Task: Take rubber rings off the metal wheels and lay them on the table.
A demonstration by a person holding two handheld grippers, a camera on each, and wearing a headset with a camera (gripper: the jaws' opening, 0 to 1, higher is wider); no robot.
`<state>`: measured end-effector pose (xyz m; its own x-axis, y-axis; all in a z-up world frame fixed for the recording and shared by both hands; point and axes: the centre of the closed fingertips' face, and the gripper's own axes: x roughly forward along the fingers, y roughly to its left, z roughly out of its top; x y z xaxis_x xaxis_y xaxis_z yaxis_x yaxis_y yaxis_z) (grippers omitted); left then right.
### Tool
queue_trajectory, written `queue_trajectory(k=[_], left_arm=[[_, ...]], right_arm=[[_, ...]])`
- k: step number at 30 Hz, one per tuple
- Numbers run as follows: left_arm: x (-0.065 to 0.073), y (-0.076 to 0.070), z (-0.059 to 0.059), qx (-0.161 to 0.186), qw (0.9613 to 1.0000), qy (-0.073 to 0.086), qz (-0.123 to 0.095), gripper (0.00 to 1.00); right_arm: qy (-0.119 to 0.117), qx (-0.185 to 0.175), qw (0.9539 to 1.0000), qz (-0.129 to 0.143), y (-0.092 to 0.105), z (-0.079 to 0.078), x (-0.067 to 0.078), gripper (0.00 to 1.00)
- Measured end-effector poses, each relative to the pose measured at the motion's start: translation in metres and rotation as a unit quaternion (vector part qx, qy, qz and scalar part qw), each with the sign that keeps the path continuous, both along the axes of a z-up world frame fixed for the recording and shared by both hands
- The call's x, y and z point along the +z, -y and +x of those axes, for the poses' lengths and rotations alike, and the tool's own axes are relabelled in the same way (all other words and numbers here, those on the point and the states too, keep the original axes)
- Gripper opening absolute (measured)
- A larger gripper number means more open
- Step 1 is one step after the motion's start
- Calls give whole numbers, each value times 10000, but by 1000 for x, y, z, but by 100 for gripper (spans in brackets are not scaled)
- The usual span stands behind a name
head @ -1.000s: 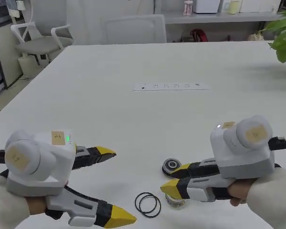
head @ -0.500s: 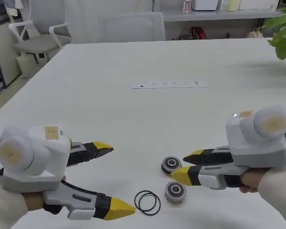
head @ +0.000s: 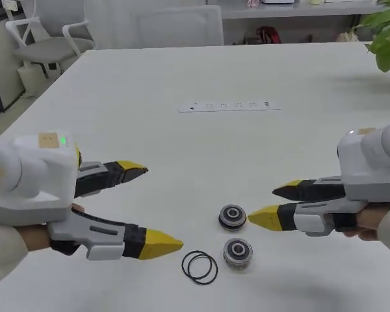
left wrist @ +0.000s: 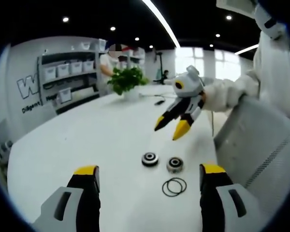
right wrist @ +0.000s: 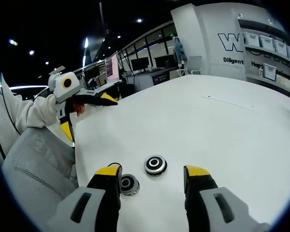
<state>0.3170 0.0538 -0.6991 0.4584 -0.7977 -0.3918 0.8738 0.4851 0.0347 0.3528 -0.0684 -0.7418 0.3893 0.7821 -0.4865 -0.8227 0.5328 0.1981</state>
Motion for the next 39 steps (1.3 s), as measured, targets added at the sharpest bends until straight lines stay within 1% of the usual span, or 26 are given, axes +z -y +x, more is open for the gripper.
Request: queue_trajectory(k=[2,3,5,7,8,10,12,14,15,18,19,21,22,23,24,26,28,30,32,34,35,37,39], left_arm=[[16,4,4,-22,9997,59,-235,87],[20,5,6,-30,9996,73,-268,87],[26,6,10,-68,9996,97,-257,87],[30,6,13,-129,9997,150,-162,87],[32,7,16,-176,9996,189,-117,87],[36,9,20,-213,9995,212,-115,87],[38,12,23,-247,9994,214,-115,87],[40,14,26,-294,9993,223,-94,87],[41,17,29,-342,9991,225,-52,87],[46,24,36,-429,9987,258,-5,87],[48,27,38,-488,9985,266,-8,87],[48,33,42,-578,9981,208,3,87],[47,35,44,-610,9980,179,27,86],[46,37,48,-611,9980,180,40,86],[46,39,51,-611,9980,172,25,85],[45,46,56,-631,9979,79,-87,83],[41,51,59,-637,9979,21,-94,83],[33,54,62,-638,9980,18,-46,83],[27,56,63,-644,9979,-25,-55,83],[20,58,63,-642,9978,-69,-125,83],[16,59,63,-637,9978,-70,-140,82],[9,59,64,-551,9983,-33,-161,80],[4,59,65,-471,9987,59,-211,78]], right_arm=[[2,18,10000,41,1,1,5,50],[-4,19,10000,52,2,2,7,50],[29,12,10000,30,4,4,10,51],[127,50,9999,-94,7,8,14,52],[143,71,9998,-99,8,9,16,52],[188,104,9997,-82,9,12,22,52],[232,135,9996,-63,9,15,28,52],[260,171,9995,14,9,18,35,53],[283,202,9994,50,8,19,39,53],[450,293,9984,190,5,25,56,53],[472,307,9982,214,4,27,59,54],[493,303,9981,199,2,32,63,54],[540,282,9980,174,2,36,65,54],[585,283,9977,184,0,38,67,54],[596,269,9976,222,-2,42,70,54],[600,260,9975,258,-7,47,73,54],[594,285,9975,249,-12,49,71,54],[635,377,9972,135,-15,47,65,53],[576,493,9971,26,-19,44,54,52],[568,624,9964,-59,-22,38,43,51],[560,727,9958,-83,-23,34,36,51],[463,735,9962,-68,-22,31,26,49],[420,716,9965,-62,-20,29,15,47]])
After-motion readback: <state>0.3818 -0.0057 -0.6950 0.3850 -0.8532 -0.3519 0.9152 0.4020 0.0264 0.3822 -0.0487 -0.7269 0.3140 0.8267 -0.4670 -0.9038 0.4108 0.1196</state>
